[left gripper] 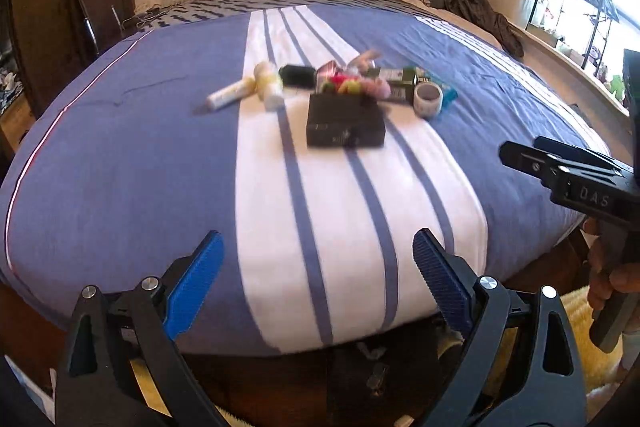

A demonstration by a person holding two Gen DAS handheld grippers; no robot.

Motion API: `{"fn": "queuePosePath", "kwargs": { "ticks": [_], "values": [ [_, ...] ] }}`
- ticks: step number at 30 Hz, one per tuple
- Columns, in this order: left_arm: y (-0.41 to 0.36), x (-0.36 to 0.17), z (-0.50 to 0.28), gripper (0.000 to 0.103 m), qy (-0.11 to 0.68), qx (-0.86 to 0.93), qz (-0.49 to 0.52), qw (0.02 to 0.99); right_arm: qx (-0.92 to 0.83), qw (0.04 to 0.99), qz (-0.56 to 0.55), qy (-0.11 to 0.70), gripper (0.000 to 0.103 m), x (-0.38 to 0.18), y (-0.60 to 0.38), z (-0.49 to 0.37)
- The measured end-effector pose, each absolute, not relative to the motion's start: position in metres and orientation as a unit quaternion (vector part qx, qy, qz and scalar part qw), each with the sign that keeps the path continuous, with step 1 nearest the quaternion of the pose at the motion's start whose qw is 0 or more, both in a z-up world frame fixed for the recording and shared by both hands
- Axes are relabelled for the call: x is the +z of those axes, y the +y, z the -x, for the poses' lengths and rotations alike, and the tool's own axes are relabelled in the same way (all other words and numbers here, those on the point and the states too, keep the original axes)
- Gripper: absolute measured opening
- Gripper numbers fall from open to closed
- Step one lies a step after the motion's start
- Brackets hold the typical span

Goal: Collect trash
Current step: 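Grasp the black box with the left tool while the right tool grasps the tape roll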

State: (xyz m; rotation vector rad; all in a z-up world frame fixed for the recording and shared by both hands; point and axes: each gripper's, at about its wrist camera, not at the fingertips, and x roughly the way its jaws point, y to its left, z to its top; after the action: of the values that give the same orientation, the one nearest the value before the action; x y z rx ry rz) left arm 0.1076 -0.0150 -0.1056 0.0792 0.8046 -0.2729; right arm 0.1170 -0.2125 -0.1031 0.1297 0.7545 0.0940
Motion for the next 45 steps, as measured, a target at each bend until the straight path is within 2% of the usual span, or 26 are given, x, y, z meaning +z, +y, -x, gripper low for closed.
{"fn": "queuePosePath", "kwargs": {
  "ticks": [6, 8, 10, 12, 19, 26, 27, 29, 31, 45],
  "values": [
    [-0.018, -0.106, -0.142, 0.090, 0.403, -0.123, -0.032, 0.906, 0.068, 0.923, -0.071, 0.372, 0.079, -0.104, -0.202, -0.157],
    [-0.020, -0.109, -0.153, 0.090, 0.409, -0.128, -0.027, 0.903, 0.071, 0.923, -0.068, 0.373, 0.069, -0.106, -0.200, -0.172],
    [-0.022, -0.109, -0.161, 0.090, 0.409, -0.139, -0.023, 0.902, 0.070, 0.922, -0.055, 0.376, 0.053, -0.109, -0.196, -0.186],
    [-0.026, -0.108, -0.169, 0.090, 0.409, -0.155, -0.016, 0.899, 0.068, 0.921, -0.040, 0.381, 0.044, -0.112, -0.192, -0.195],
    [-0.046, -0.120, -0.201, 0.090, 0.423, -0.159, -0.032, 0.892, 0.067, 0.915, -0.013, 0.397, 0.043, -0.126, -0.182, -0.217],
    [-0.062, -0.137, -0.235, 0.089, 0.438, -0.159, -0.046, 0.883, 0.057, 0.913, -0.021, 0.403, 0.034, -0.133, -0.191, -0.234],
    [-0.063, -0.140, -0.239, 0.088, 0.440, -0.159, -0.046, 0.882, 0.059, 0.913, -0.029, 0.403, 0.034, -0.133, -0.195, -0.236],
    [-0.064, -0.144, -0.245, 0.080, 0.445, -0.166, -0.041, 0.879, 0.064, 0.912, -0.037, 0.403, 0.034, -0.132, -0.199, -0.238],
    [-0.066, -0.144, -0.246, 0.069, 0.442, -0.169, -0.043, 0.880, 0.067, 0.912, -0.039, 0.402, 0.033, -0.132, -0.201, -0.238],
    [-0.050, -0.131, -0.192, 0.068, 0.434, -0.165, -0.045, 0.885, 0.086, 0.922, -0.053, 0.373, 0.033, -0.095, -0.197, -0.194]
  ]
}}
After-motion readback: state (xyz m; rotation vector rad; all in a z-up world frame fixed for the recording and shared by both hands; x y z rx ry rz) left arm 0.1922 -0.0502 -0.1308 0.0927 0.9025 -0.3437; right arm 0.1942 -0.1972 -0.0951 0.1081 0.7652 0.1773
